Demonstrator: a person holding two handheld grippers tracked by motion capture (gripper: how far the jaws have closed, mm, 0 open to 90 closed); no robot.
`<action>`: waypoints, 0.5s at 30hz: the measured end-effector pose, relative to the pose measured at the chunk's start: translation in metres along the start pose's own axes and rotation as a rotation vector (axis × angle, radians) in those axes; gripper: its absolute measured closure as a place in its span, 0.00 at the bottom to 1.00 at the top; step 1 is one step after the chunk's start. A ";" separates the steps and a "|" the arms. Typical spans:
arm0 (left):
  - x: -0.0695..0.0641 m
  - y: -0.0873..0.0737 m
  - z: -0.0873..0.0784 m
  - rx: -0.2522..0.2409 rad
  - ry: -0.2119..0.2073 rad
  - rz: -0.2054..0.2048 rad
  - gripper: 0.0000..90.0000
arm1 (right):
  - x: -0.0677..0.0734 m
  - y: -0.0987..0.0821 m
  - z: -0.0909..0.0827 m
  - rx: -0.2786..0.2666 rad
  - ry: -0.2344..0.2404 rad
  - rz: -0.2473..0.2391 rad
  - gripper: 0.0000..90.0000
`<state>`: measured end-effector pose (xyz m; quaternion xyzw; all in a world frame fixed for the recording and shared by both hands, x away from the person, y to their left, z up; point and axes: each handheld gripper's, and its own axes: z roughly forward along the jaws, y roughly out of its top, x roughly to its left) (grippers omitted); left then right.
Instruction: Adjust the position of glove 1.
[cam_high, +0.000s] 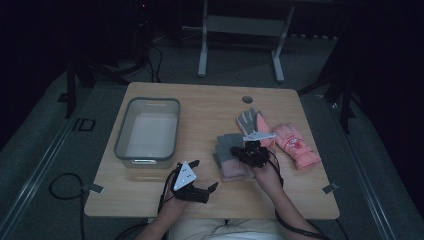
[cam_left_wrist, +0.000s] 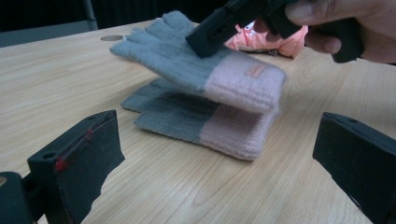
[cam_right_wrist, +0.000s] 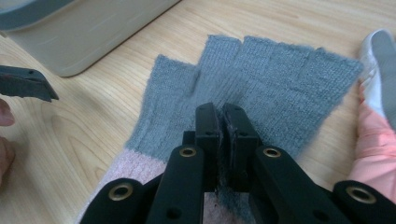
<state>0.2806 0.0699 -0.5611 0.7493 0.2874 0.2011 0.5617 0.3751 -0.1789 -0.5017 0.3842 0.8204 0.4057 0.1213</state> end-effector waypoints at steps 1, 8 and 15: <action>0.000 0.000 0.000 0.000 0.000 -0.002 0.01 | 0.000 -0.001 0.002 0.002 0.003 0.005 0.95; 0.000 0.000 0.000 0.000 0.000 0.001 0.01 | -0.002 -0.010 0.012 0.027 -0.004 0.022 0.95; -0.001 0.000 0.000 0.003 0.000 0.004 0.01 | -0.005 -0.018 0.021 0.047 -0.004 0.047 0.94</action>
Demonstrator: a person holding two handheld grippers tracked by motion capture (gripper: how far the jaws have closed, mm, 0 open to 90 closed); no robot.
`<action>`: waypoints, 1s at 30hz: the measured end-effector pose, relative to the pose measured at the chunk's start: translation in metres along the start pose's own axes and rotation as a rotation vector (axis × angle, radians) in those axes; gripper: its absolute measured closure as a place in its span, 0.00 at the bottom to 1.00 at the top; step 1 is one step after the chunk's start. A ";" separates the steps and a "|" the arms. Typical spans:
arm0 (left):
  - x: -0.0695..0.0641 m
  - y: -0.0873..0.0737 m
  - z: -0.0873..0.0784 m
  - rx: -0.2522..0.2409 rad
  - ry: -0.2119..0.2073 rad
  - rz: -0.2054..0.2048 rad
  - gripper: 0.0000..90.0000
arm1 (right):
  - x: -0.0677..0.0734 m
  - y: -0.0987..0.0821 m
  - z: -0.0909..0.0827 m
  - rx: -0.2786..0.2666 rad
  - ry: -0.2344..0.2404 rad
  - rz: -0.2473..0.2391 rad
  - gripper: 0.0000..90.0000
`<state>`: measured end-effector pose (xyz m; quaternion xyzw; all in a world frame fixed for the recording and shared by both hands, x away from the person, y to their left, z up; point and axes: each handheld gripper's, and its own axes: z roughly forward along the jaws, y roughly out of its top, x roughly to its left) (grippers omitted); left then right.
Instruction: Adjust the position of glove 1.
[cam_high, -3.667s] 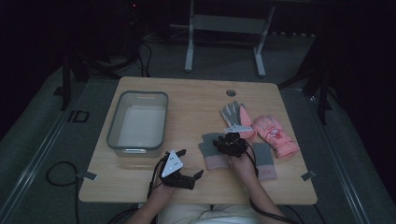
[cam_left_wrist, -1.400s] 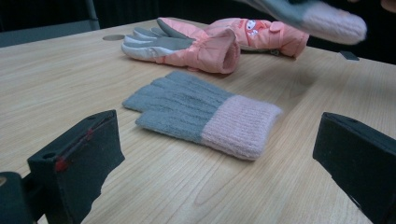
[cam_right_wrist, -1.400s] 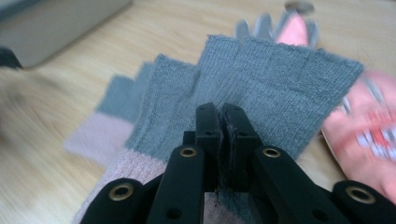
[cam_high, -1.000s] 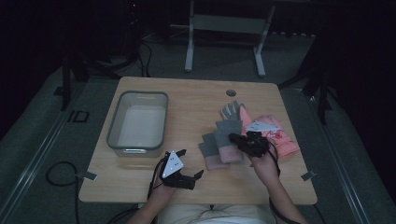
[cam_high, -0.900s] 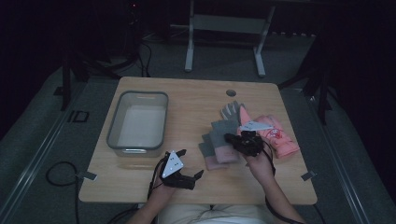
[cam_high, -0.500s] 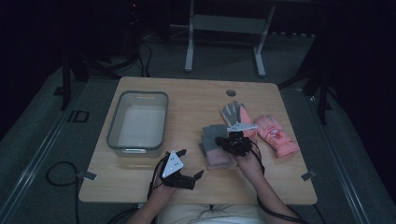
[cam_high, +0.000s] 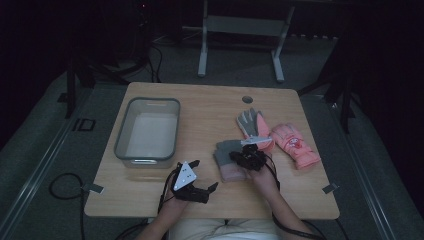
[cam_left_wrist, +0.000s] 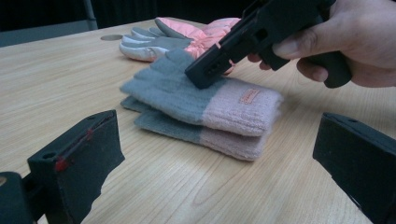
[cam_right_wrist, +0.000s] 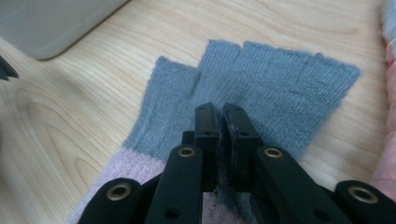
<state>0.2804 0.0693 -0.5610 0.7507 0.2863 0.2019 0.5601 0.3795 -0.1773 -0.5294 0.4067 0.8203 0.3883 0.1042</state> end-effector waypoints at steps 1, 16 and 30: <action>0.000 0.000 0.000 0.000 -0.001 0.001 0.01 | 0.000 -0.001 0.002 0.001 0.002 0.004 0.94; -0.007 0.000 0.001 0.002 0.058 0.059 0.01 | 0.000 -0.007 0.004 -0.018 -0.012 0.009 0.81; -0.019 0.034 0.023 0.109 -0.113 0.146 0.16 | -0.029 0.039 -0.026 -0.065 -0.023 -0.038 0.62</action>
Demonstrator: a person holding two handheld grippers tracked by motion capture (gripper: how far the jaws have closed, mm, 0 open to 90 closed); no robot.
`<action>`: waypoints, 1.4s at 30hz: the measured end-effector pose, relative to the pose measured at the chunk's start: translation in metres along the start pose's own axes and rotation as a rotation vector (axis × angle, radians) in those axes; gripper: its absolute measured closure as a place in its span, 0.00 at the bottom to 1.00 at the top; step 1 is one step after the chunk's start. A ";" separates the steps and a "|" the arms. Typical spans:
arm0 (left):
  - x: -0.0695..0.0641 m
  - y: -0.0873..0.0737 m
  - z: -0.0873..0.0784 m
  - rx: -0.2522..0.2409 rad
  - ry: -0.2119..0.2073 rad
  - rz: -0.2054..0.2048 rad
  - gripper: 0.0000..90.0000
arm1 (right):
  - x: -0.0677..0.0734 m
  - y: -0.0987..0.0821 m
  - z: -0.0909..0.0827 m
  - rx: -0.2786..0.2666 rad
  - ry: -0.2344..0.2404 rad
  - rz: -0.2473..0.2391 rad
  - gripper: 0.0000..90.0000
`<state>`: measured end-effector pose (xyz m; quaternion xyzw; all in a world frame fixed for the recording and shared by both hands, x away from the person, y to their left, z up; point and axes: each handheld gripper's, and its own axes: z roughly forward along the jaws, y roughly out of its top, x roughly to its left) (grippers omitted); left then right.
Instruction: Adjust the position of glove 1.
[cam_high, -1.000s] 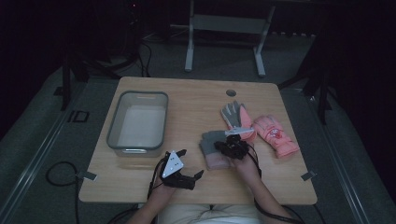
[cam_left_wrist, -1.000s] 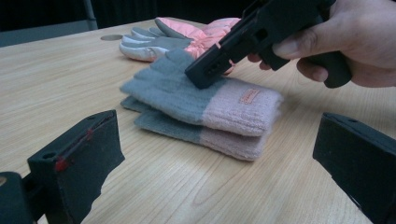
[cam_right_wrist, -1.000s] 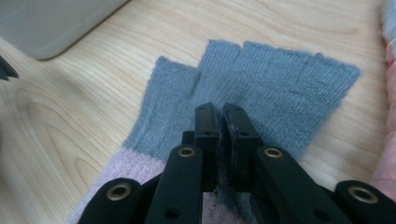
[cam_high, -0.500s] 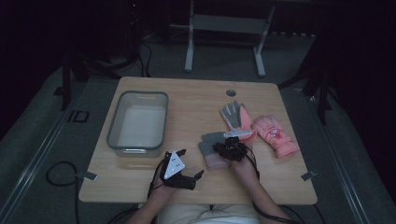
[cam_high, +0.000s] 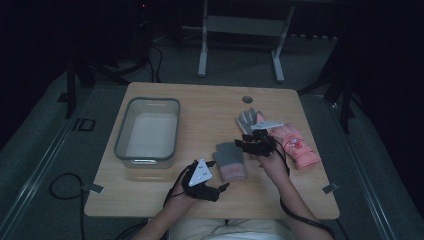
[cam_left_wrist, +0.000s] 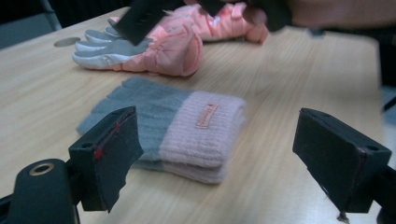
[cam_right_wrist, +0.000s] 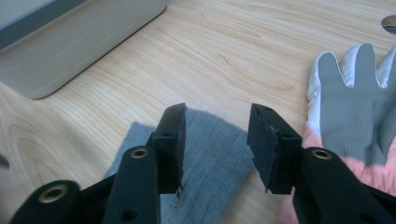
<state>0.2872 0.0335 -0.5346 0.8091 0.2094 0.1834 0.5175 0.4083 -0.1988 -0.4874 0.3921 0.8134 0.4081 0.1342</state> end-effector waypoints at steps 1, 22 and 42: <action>0.001 0.001 0.004 0.012 -0.027 0.021 0.16 | -0.002 0.003 0.002 0.008 -0.005 0.002 0.61; 0.003 0.010 0.063 0.283 -0.072 0.364 0.44 | -0.016 0.008 0.059 0.259 -0.066 0.090 0.49; 0.005 0.013 0.058 0.288 -0.048 0.329 0.81 | -0.011 0.002 0.067 0.333 0.043 0.159 0.81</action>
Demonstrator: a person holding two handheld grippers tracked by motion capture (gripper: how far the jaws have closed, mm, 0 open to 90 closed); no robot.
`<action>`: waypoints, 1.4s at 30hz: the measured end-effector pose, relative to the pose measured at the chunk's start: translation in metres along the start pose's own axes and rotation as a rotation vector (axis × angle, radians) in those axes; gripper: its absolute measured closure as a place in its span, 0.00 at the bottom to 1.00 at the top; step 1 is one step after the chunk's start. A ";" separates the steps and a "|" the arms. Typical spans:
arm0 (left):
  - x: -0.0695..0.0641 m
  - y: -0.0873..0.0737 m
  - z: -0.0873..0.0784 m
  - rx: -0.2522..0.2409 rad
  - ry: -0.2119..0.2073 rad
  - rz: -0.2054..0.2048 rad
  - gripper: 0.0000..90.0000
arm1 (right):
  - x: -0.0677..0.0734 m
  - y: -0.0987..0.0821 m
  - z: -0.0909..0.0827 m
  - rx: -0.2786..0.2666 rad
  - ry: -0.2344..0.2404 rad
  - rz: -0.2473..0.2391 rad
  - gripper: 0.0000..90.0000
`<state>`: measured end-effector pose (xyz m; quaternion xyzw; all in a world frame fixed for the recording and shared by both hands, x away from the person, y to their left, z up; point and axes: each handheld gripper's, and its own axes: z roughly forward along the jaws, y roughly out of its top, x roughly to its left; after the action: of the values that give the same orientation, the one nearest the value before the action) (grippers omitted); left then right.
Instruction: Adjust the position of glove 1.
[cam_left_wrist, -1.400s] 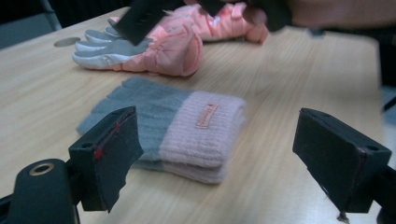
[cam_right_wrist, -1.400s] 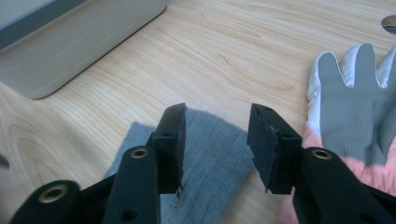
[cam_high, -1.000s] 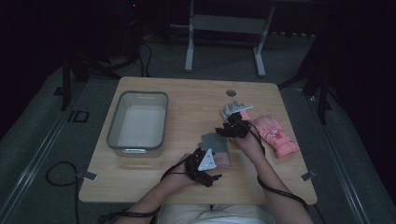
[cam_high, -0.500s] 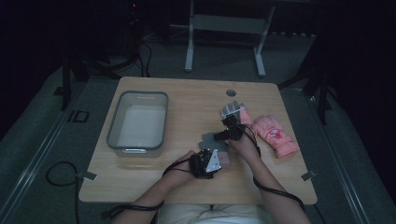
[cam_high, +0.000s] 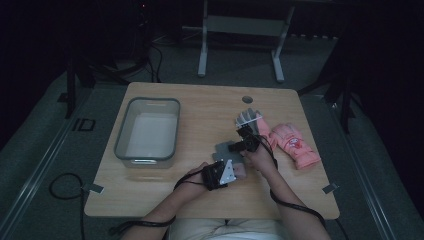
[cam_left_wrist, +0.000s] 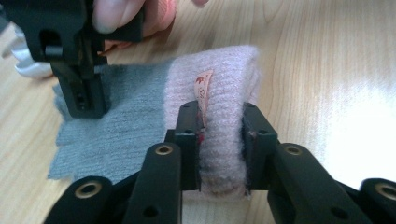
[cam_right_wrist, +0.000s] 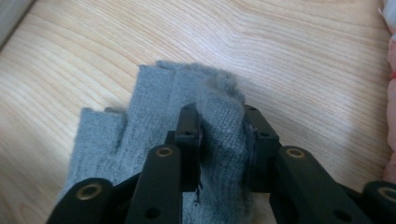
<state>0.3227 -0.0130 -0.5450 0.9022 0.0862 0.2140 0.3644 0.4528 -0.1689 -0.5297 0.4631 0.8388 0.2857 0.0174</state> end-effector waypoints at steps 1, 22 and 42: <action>0.002 0.000 -0.003 0.002 -0.012 -0.014 0.82 | 0.000 0.000 -0.002 -0.007 0.015 -0.009 0.82; 0.012 0.009 -0.049 0.056 -0.037 0.038 0.83 | 0.022 0.003 -0.046 -0.161 0.173 -0.105 0.82; 0.041 0.013 -0.096 0.107 -0.004 0.071 0.83 | 0.056 0.039 -0.064 -0.232 0.208 -0.141 0.82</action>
<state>0.3163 0.0498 -0.4606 0.9234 0.0647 0.2201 0.3079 0.4322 -0.1390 -0.4436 0.3660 0.8279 0.4250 0.0036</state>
